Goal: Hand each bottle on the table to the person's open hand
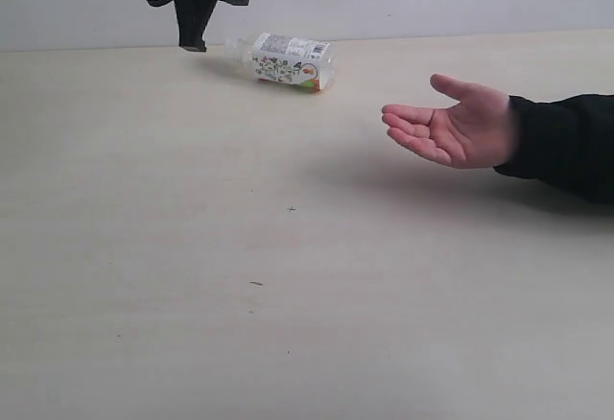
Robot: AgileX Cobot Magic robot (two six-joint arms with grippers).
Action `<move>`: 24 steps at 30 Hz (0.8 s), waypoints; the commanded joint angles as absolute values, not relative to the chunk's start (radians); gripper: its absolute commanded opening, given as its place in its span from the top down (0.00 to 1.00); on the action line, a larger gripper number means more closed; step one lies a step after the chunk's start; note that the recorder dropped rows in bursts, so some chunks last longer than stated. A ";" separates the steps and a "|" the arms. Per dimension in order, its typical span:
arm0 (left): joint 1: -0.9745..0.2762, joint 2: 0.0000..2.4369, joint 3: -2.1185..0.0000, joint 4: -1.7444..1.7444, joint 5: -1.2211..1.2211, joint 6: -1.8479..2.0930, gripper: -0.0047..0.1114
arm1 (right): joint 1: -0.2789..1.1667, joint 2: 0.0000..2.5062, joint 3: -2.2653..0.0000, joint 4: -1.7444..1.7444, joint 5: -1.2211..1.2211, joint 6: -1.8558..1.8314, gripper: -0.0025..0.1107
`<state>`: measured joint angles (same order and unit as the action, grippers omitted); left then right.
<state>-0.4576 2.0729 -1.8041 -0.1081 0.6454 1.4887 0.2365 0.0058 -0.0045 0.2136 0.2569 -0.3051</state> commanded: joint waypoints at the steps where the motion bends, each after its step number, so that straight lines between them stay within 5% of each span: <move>1: -0.454 2.132 -1.895 -0.116 0.724 1.473 0.96 | 0.233 0.000 0.000 0.211 0.245 -0.309 0.98; 15: -0.435 2.056 -1.881 -0.108 0.848 1.069 0.96 | 0.233 0.000 0.000 0.211 0.245 -0.309 0.98; 20: -0.435 1.954 -1.699 -0.113 0.891 1.006 0.96 | 0.233 0.000 0.000 0.211 0.245 -0.309 0.98; 24: -0.429 1.851 -1.481 -0.124 0.686 0.891 0.96 | 0.233 0.000 0.000 0.211 0.245 -0.309 0.98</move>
